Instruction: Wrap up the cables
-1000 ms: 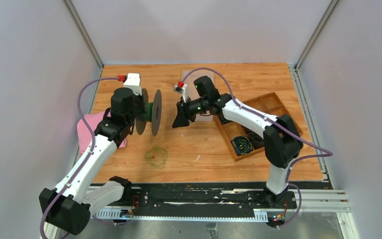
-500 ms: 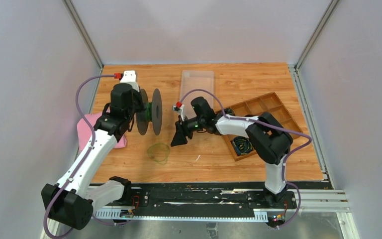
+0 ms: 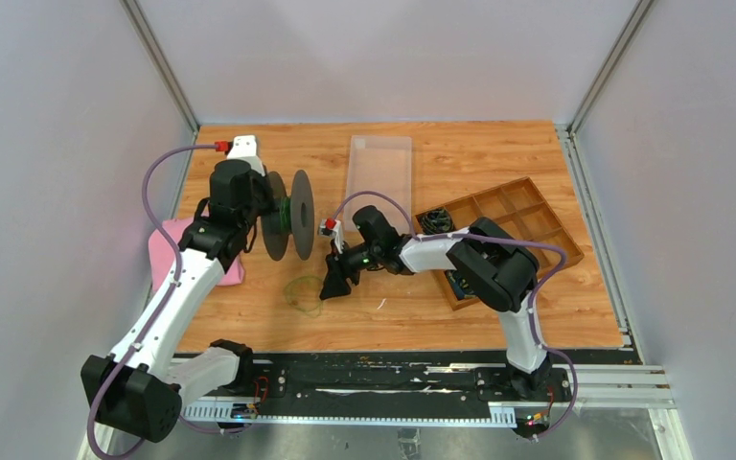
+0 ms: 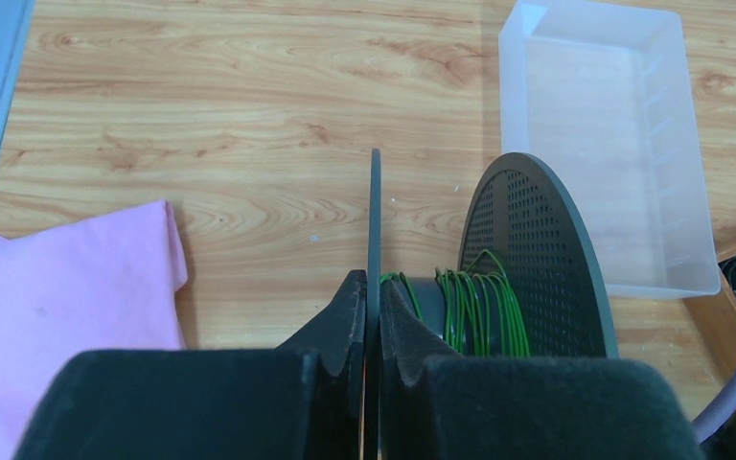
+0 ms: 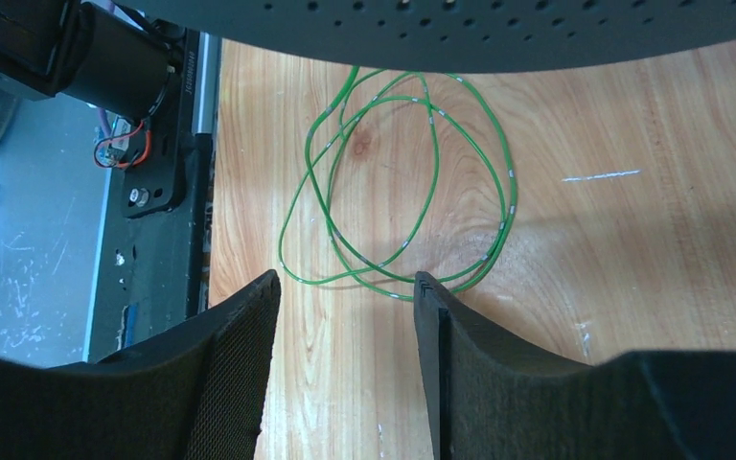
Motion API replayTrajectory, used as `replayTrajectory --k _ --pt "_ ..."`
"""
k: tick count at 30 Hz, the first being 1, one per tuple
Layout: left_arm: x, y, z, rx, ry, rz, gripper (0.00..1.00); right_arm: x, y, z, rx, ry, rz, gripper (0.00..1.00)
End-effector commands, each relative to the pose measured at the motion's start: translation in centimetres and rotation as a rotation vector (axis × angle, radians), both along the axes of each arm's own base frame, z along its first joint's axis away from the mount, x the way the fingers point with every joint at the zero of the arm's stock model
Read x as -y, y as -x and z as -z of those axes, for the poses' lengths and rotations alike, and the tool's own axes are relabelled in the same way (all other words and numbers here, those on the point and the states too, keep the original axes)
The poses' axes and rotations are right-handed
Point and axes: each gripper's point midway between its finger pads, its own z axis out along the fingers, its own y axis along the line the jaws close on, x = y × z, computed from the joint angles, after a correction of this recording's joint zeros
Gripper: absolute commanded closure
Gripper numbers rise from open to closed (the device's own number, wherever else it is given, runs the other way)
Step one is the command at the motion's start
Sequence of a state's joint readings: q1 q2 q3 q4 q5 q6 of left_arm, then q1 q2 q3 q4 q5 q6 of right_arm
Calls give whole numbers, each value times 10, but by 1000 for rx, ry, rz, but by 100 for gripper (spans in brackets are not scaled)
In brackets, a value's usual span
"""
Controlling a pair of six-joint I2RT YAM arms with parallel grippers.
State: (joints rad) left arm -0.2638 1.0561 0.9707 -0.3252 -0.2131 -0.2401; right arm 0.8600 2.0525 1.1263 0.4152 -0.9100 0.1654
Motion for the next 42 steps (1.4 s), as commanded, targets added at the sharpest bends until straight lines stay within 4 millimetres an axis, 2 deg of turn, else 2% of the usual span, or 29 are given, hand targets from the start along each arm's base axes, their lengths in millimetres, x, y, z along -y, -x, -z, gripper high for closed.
replayTrajectory --k 1,10,19,26,31,36,42 --pt "3 -8 -34 97 64 1 100 -7 -2 8 88 -11 -21 47" --pt "3 -7 -32 92 70 6 100 -8 -9 8 157 -12 -36 49" --pt "0 -8 -29 89 62 -4 100 -14 1 13 168 -26 -72 49" --pt "-3 -8 -27 87 58 -10 100 -19 1 17 165 -12 -80 49" --pt "-3 -9 -27 84 60 -9 100 -22 -1 19 162 11 -72 53" --pt "-4 -9 -27 87 58 -11 100 -22 4 19 150 14 -86 60" --pt "-4 -9 -26 85 61 -12 100 -24 11 14 122 19 -104 84"
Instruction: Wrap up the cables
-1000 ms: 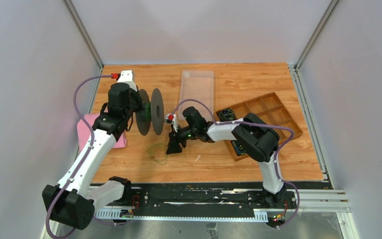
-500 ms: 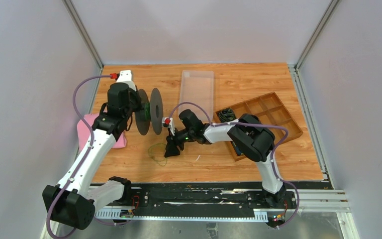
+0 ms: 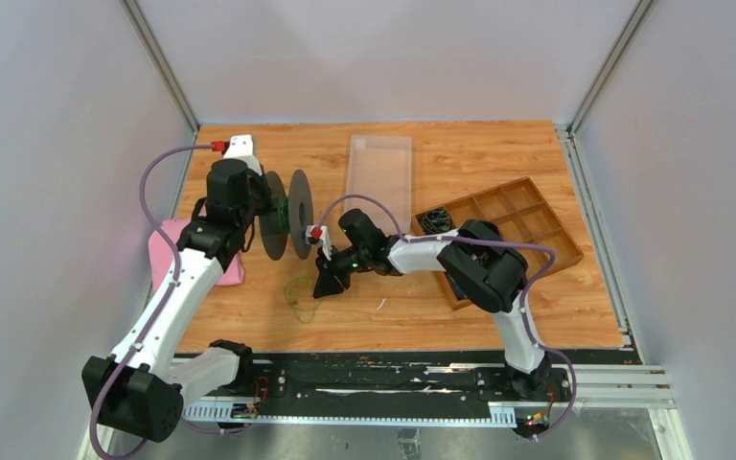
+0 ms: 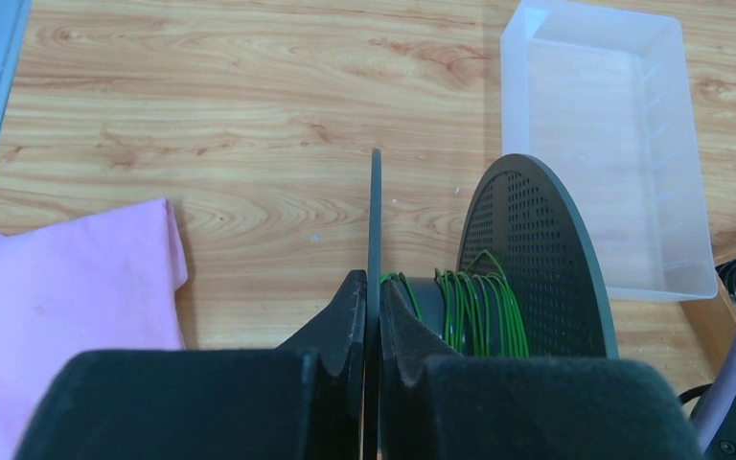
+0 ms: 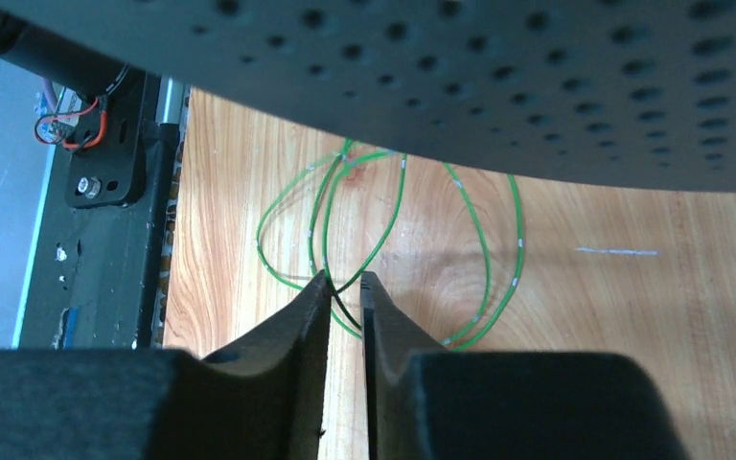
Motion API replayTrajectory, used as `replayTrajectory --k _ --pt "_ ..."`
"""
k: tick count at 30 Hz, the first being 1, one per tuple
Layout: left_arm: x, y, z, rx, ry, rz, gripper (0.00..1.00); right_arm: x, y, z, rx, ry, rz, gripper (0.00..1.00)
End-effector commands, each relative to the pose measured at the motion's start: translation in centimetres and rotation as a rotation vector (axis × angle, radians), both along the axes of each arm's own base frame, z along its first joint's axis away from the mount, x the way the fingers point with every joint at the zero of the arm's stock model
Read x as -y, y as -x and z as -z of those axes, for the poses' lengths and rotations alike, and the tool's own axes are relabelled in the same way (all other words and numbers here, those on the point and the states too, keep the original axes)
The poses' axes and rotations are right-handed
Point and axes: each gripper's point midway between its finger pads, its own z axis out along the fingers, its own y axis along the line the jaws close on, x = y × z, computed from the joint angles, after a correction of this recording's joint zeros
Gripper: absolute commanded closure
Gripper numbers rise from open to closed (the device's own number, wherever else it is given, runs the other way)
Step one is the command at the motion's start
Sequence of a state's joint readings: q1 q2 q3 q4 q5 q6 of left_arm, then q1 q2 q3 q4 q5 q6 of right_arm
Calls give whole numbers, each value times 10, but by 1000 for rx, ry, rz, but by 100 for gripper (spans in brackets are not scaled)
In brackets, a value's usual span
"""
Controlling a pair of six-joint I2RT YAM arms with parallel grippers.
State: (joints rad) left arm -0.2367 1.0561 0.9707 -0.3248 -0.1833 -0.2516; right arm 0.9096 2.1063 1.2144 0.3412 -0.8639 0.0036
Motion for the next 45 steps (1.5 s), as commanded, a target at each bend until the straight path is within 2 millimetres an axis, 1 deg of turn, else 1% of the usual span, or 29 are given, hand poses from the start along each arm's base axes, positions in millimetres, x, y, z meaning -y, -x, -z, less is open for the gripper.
replayTrajectory --k 1,3,4,11,12,13,17,21,26,28,31,32,35,41,45 --pt "-1 -7 -26 86 37 -8 100 -4 10 -1 -13 12 -30 89" --pt "-1 -7 -26 88 39 -10 100 -1 11 -5 -4 16 -31 98" --pt "-1 -7 -27 90 40 -10 100 0 12 -8 1 14 -33 99" --pt "-4 -10 -25 86 31 -22 100 12 24 -31 1 13 -69 99" --pt "-4 -10 -25 86 29 -25 100 15 26 -30 -5 21 -78 99" --pt "-5 -11 -24 84 26 -27 100 17 28 -43 8 4 -85 99" --pt "-7 -14 -22 84 12 -37 100 27 40 -67 13 -16 -116 99" --pt "-8 -15 -19 88 -5 -36 100 35 46 -100 51 -48 -145 99" --pt "-8 -15 -13 84 -28 -30 100 39 45 -138 120 -64 -163 99" --pt "-7 -14 -12 86 -46 -24 100 40 44 -151 133 -55 -160 99" --pt "-3 -12 -13 101 -76 -11 100 37 38 -168 144 -47 -145 99" --pt "-2 -11 -14 106 -87 -6 100 34 35 -179 153 -55 -142 99" --pt "1 -9 -16 119 -110 5 100 31 25 -197 176 -54 -113 99" --pt "4 -4 -15 131 -147 30 100 36 -15 -234 217 -82 8 99" --pt "8 -2 -15 137 -172 57 100 40 -37 -248 265 -79 75 99"
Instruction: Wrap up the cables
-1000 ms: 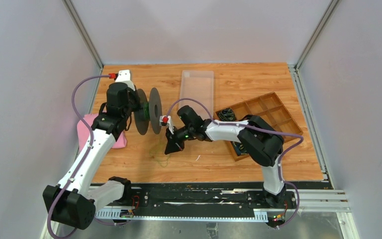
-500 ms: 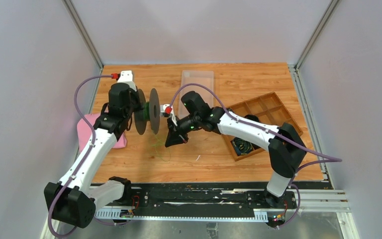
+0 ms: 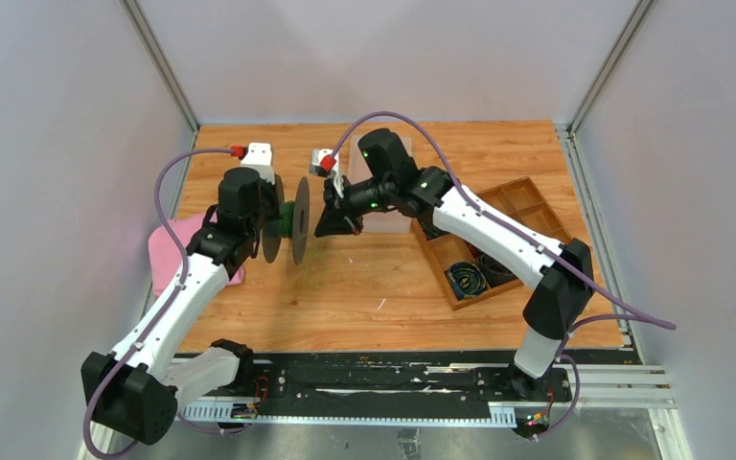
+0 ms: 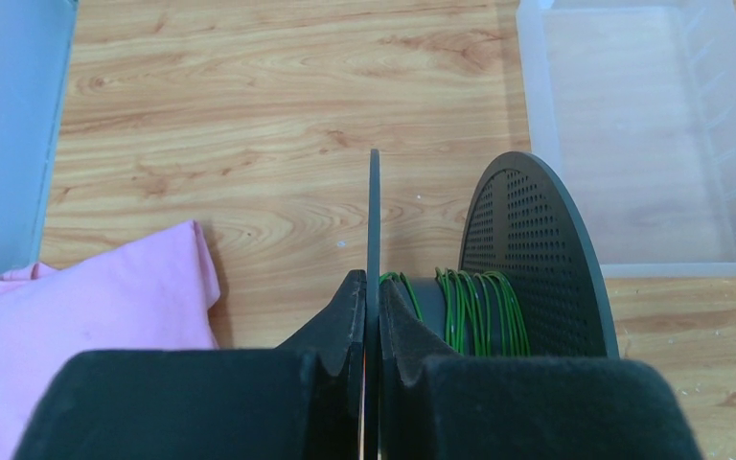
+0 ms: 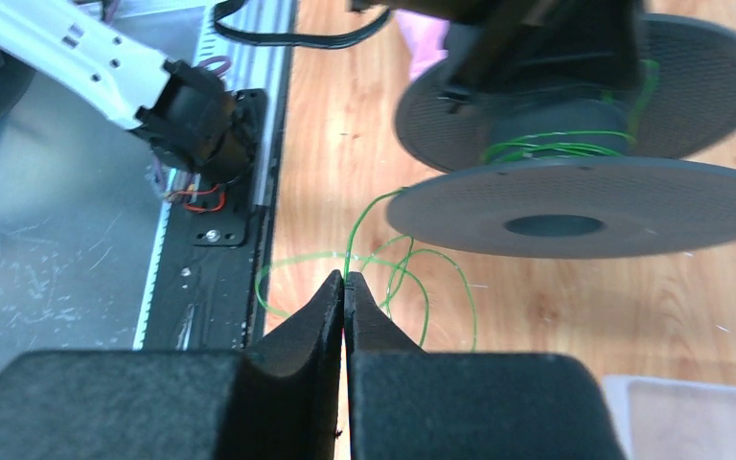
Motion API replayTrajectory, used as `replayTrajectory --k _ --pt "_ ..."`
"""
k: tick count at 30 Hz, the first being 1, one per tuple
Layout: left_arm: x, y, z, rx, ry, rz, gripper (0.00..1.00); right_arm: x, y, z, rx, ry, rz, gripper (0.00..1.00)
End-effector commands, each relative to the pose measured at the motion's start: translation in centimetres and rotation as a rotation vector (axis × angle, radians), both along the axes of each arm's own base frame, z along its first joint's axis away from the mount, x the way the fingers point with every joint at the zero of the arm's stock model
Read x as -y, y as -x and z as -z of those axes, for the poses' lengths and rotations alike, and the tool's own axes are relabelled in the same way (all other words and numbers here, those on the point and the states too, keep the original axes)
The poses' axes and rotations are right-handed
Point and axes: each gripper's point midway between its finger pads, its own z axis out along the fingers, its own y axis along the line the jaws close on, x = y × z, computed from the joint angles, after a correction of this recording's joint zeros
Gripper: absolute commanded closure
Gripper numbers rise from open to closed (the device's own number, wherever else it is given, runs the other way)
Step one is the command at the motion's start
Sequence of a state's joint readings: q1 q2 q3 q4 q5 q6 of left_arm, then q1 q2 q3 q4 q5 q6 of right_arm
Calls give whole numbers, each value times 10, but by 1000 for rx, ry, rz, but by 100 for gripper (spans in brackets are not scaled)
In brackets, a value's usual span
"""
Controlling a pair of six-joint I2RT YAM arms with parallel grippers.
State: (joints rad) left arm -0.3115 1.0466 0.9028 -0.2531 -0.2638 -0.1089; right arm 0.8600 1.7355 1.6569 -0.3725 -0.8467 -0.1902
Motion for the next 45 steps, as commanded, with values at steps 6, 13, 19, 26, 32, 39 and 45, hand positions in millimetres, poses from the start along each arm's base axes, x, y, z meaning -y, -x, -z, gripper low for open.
replayTrajectory --k 6,13,19,26,32,39,45 --pt "7 -2 -26 110 -31 47 100 14 -46 -22 62 26 169 99" --pt "17 2 -23 98 -38 114 100 12 -67 -26 103 49 246 99" --pt "23 4 -19 83 -53 145 100 14 -92 -27 151 69 325 99" --pt "25 7 -18 86 -48 153 100 14 -115 -31 176 71 383 99" --pt "27 10 -19 89 -32 161 100 19 -141 -29 202 88 452 99" --pt "31 12 -20 89 -11 181 100 23 -166 -21 204 102 497 100" --pt "37 15 -21 87 12 210 100 24 -186 -6 201 121 509 99"
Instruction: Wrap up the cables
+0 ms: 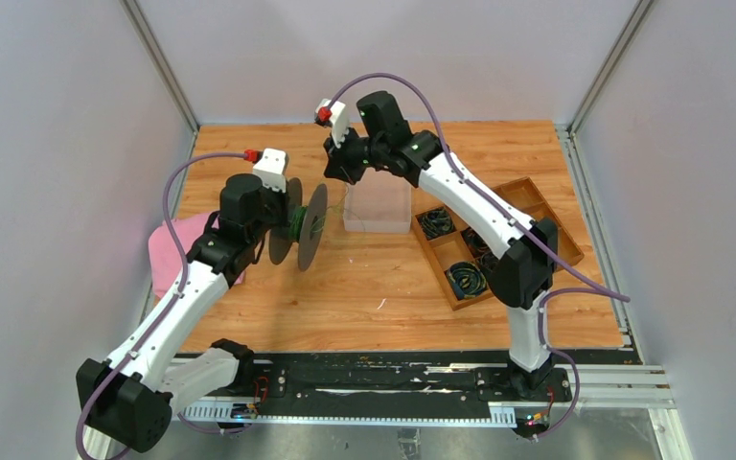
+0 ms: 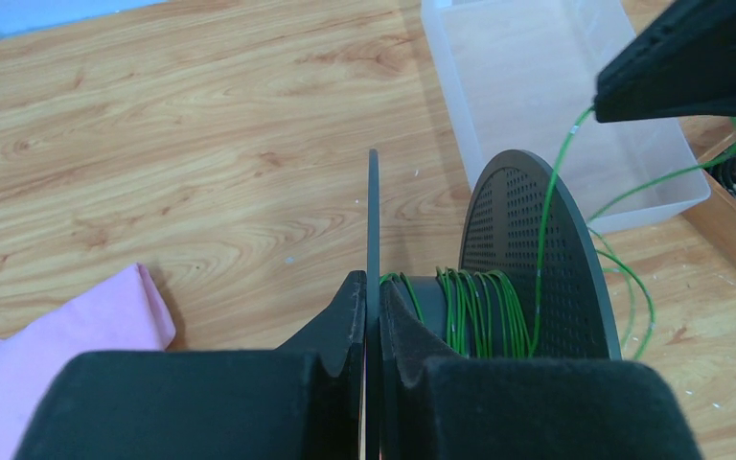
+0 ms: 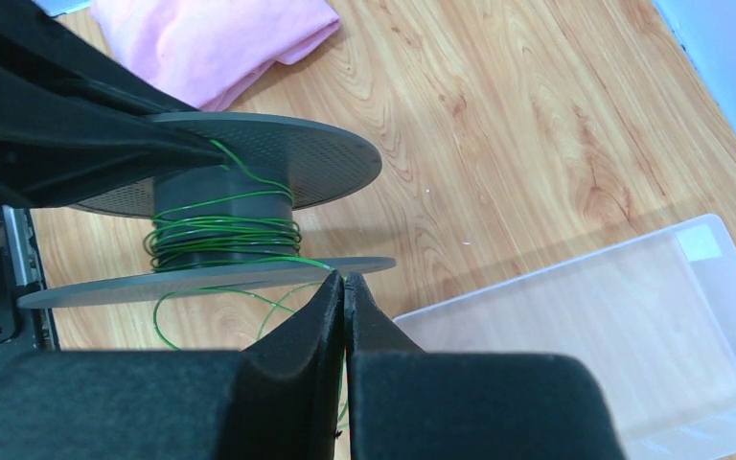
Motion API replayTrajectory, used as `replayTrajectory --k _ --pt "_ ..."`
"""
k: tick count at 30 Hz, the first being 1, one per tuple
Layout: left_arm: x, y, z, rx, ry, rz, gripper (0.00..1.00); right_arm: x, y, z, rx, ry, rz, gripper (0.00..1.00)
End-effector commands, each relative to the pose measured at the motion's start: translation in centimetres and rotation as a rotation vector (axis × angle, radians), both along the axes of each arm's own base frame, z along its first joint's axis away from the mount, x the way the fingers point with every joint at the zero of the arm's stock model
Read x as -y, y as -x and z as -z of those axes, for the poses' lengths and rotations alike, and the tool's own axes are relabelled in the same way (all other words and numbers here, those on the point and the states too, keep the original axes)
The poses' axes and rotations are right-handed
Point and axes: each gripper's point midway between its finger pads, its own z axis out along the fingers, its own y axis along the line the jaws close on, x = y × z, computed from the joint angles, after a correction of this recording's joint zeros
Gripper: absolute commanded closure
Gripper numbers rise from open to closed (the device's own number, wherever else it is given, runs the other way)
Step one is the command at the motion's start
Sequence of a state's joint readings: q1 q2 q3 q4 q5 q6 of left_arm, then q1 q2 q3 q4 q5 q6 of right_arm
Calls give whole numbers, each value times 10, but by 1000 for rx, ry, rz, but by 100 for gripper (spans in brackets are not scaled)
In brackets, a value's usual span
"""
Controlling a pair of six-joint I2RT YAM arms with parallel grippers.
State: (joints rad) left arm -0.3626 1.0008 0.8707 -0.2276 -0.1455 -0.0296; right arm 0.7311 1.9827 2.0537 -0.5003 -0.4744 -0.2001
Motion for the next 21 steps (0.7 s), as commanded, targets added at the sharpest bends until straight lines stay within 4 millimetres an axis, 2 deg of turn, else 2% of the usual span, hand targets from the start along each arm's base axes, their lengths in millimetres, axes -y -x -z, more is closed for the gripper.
replayTrajectory --k 1,17,21 --pt "5 3 -17 52 39 24 100 12 -32 1 39 11 58 99" --pt "17 5 -31 60 96 68 100 13 -26 61 -45 70 -48 99" --pt "18 5 -35 64 106 72 100 14 -22 73 -84 69 -76 96"
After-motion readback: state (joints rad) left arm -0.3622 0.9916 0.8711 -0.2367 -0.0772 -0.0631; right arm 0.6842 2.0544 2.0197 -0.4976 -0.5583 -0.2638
